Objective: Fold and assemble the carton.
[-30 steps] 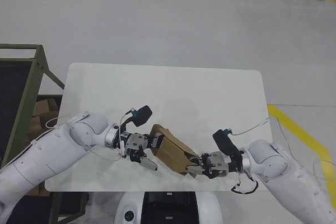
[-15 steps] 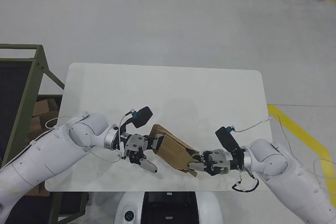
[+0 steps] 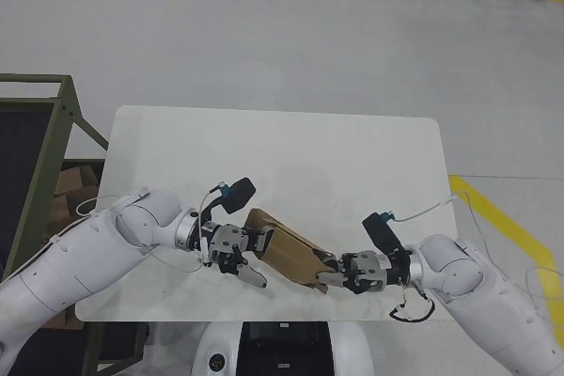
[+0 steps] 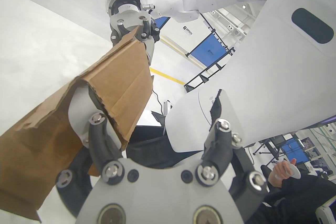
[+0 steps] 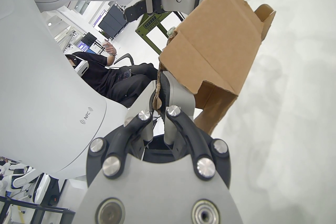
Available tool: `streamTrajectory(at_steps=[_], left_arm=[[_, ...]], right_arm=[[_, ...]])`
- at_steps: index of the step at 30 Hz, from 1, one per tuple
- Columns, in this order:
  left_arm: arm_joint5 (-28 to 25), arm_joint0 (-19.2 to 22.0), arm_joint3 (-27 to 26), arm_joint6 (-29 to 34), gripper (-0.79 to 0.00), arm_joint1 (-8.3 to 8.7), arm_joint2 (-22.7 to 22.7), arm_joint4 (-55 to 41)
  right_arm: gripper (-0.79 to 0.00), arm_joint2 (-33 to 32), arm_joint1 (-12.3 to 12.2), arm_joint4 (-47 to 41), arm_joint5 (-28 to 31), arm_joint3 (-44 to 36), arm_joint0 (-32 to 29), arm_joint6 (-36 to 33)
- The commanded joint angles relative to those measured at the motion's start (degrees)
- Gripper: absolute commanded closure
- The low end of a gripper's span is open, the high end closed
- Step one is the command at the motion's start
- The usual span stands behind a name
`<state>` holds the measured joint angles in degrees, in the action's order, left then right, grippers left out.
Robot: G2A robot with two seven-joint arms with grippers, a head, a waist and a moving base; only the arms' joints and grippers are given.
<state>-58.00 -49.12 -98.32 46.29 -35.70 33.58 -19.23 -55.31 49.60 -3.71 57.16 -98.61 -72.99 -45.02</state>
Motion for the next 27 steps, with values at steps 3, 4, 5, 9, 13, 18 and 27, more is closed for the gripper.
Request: streamTrajectory(at_steps=[3, 4, 5, 9, 13, 18, 27], left_arm=[[0.0, -0.3, -0.2, 0.0, -0.708, 0.05, 0.4, 0.0], [0.0, -0.5, -0.3, 0.0, -0.699, 0.06, 0.5, -0.1], [0.0, -0.6, -0.3, 0.0, -0.671, 0.08, 0.6, -0.1], [0.0, -0.9, -0.7, 0.0, -0.576, 0.12, 1.0, -0.1], [0.0, -1.2, -0.7, 0.0, -0.548, 0.13, 1.3, 0.0], [0.0, -1.5, -0.5, 0.0, -0.453, 0.07, 1.6, 0.0], [0.0, -1.9, 0.1, 0.0, -0.345, -0.27, 2.2, -0.4]], right_arm=[[0.000, 0.0, -0.1, -0.3, 0.3, 0.5, 0.1, 0.3], [0.000, -0.1, -0.1, -0.3, 0.4, 0.6, 0.1, 0.4], [0.000, 0.0, -0.1, -0.3, 0.5, 0.7, 0.1, 0.4], [0.000, 0.0, -0.1, -0.5, 0.5, 0.9, 0.2, 0.6], [0.000, 0.1, -0.2, -0.7, 0.6, 1.3, 0.3, 0.8], [0.000, -0.1, -0.3, -0.8, 0.8, 1.5, 0.2, 1.0], [0.000, 0.0, -0.6, 0.6, 0.8, 0.5, 0.1, 0.2]])
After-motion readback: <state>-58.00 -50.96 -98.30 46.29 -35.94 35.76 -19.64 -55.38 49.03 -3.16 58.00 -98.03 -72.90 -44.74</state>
